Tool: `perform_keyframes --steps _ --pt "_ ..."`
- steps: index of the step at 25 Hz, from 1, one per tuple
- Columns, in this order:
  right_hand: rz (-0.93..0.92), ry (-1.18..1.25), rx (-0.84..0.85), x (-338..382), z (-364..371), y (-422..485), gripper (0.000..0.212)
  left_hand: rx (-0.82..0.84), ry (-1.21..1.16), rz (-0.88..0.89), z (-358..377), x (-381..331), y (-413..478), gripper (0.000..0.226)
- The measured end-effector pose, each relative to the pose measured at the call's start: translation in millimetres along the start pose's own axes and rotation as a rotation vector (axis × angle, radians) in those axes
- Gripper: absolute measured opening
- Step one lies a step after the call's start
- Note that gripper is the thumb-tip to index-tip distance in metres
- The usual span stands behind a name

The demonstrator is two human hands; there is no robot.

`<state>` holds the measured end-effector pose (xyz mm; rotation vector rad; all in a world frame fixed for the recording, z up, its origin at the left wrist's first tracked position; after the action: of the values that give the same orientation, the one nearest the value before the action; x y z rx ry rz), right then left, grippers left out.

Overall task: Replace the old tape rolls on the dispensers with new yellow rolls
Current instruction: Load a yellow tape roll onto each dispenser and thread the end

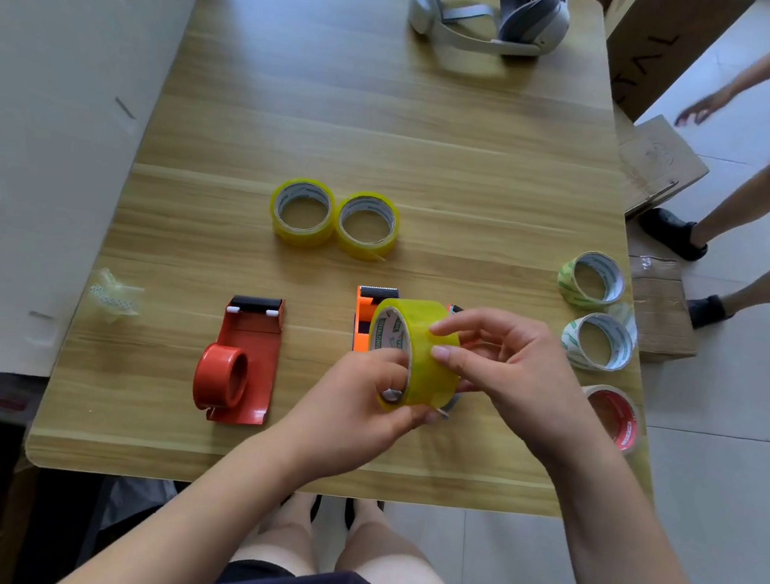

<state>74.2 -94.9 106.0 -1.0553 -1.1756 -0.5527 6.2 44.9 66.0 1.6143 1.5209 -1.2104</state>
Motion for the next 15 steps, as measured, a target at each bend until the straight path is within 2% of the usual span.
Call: perform_keyframes --steps 6,12,15 --pt "0.039 -0.026 -0.040 -3 -13 -4 0.012 0.015 0.173 0.063 8 3 9 0.036" --pt "0.054 -0.004 -0.157 -9 -17 -2 0.015 0.022 0.529 0.189 11 -3 21 0.036" --pt "0.059 -0.056 -0.214 -19 -24 -3 0.017 0.056 0.604 0.219 19 -6 30 0.028"
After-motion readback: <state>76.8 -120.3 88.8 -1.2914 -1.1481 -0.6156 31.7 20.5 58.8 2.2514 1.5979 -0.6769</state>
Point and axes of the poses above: each hand's wrist, its own y-axis towards the middle knuckle, its own z-axis out of the palm, x = y × z, the point moved 2 cm from there along y, towards the middle knuckle, and after that the axes turned 5 degrees about y, right-handed, at the moved point
